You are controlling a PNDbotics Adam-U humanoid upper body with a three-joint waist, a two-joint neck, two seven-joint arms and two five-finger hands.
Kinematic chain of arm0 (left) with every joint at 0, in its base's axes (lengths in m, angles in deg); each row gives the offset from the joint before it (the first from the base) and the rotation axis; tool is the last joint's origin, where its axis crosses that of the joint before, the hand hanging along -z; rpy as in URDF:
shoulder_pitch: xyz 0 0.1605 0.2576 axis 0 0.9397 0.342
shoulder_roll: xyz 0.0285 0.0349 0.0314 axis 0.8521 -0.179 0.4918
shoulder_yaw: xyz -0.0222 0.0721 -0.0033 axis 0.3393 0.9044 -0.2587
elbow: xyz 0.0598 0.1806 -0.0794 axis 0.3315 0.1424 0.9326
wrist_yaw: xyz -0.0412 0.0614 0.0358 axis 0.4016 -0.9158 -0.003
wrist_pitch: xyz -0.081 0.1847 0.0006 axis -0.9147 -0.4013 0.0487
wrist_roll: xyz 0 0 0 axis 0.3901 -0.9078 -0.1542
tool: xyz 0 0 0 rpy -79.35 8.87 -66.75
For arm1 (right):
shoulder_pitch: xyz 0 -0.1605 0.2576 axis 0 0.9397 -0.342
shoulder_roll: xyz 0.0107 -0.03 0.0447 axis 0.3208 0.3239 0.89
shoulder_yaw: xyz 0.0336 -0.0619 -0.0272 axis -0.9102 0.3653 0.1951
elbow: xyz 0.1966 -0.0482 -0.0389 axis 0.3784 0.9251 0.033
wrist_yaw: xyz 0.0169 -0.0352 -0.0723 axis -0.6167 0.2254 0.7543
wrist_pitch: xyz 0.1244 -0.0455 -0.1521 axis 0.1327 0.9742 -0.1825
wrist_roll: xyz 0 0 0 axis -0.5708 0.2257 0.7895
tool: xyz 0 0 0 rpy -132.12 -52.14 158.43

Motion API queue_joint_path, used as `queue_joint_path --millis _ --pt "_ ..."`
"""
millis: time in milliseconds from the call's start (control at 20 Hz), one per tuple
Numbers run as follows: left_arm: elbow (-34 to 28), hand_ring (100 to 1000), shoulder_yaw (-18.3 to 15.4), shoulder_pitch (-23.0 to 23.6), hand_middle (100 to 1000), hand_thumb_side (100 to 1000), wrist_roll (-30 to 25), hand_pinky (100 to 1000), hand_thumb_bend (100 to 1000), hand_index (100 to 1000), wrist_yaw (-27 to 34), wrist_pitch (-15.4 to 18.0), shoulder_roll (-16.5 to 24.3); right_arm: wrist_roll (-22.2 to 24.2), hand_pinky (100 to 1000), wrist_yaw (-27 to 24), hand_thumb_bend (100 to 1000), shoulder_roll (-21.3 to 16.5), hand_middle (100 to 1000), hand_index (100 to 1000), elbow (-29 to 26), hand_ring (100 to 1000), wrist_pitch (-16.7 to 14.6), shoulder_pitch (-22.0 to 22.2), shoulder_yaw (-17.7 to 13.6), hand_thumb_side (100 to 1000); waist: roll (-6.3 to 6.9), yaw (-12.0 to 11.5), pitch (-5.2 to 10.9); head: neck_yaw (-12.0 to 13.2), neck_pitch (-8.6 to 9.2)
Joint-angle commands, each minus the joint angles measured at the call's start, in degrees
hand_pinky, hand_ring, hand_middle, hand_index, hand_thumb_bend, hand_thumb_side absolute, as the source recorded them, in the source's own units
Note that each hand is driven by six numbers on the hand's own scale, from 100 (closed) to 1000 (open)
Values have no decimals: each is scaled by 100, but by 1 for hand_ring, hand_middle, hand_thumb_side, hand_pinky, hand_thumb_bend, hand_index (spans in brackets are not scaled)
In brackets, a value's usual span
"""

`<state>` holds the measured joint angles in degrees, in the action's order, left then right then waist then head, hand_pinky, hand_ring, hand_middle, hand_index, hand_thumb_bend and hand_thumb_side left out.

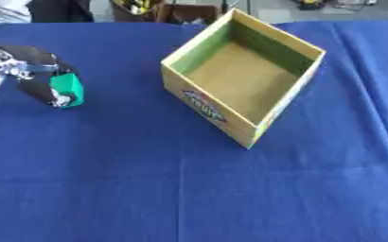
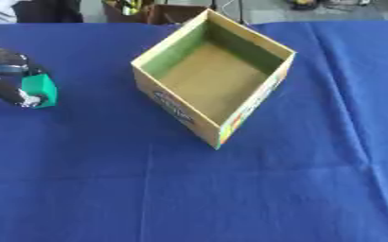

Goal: Pick up objects on the table and place them in the box.

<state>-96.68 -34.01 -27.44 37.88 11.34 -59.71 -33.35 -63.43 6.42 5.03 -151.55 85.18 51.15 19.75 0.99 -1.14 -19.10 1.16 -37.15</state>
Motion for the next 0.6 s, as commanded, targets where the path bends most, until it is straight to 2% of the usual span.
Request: queue_joint_path --millis 50,150,250,350,600 --pt "-61 670 -87 -104 602 623 207 723 325 860 13 4 120 -18 710 -45 100 -99 589 670 -78 708 9 -30 -38 933 -6 -9 95 12 28" --pt "-125 630 -99 -112 565 634 442 669 215 804 45 -23 120 -24 709 -51 100 -94 587 669 -78 707 17 -26 -38 929 -10 -11 96 6 33" --pt "-192 612 -105 -113 525 645 726 647 155 739 73 -67 118 -22 708 -56 100 -88 587 669 -78 706 33 -20 -36 928 -13 -13 100 -2 32" --pt "-219 593 -102 -114 501 629 933 626 100 714 84 -112 120 -21 707 -56 100 -87 585 668 -78 705 44 -18 -36 925 -13 -15 105 -5 30" --pt "-281 514 -96 -117 428 574 1369 528 100 652 28 -205 122 -49 706 -67 100 -82 583 666 -78 702 57 -15 -43 920 -3 -21 126 -14 21"
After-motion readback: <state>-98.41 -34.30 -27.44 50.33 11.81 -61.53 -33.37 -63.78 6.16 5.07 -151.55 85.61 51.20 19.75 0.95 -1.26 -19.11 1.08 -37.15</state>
